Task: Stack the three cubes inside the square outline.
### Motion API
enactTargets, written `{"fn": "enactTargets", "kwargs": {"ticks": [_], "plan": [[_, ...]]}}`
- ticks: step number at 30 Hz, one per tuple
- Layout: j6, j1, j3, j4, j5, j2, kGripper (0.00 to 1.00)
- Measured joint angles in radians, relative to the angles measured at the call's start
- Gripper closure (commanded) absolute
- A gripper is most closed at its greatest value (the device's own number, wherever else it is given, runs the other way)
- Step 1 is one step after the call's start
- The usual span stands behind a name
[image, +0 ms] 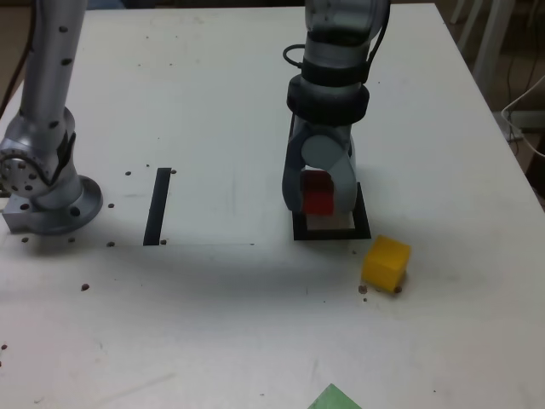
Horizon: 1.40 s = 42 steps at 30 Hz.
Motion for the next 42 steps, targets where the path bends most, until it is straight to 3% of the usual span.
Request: {"fn": "enactTargets", "kwargs": {"ticks": [13, 21, 29, 42], "plan": [[0.005, 0.0, -0.016, -0.018, -0.003, 0.016, 0.62], [0.011, 0.0, -0.017, -0.019, -0.007, 0.02, 0.45], [0.035, 0.0, -0.016, -0.022, -0.008, 0.021, 0.03], [0.04, -0.006, -0.015, 0.009, 0.004, -0.008, 0.0]]}}
